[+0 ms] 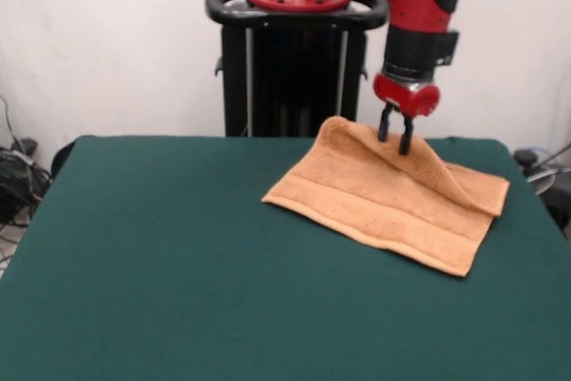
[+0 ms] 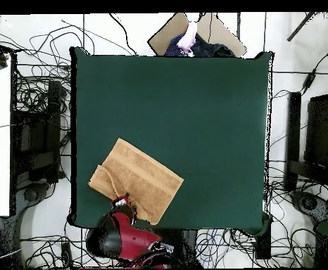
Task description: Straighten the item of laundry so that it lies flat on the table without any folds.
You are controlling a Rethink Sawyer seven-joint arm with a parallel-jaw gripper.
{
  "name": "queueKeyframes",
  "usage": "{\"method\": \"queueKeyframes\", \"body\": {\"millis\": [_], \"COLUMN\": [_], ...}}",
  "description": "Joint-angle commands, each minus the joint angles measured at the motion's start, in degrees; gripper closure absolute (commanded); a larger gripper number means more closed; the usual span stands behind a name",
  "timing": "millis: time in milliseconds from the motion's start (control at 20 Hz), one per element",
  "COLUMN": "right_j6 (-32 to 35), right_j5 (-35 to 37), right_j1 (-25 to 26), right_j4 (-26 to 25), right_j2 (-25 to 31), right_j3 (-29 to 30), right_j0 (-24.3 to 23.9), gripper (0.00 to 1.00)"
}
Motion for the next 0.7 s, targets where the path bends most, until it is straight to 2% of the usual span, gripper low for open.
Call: {"method": "queueKeyframes", "body": {"millis": [50, 700], "right_j6": [-6.39, 10.60], "right_j5": [6.33, 0.76], "right_j1": [0.61, 10.31], "right_j4": [-1.30, -0.68], "right_j2": [-7.05, 2.71], "right_j3": [-4.12, -4.10], "right_j0": [9.59, 12.60], "gripper": [0.00, 0.00]}}
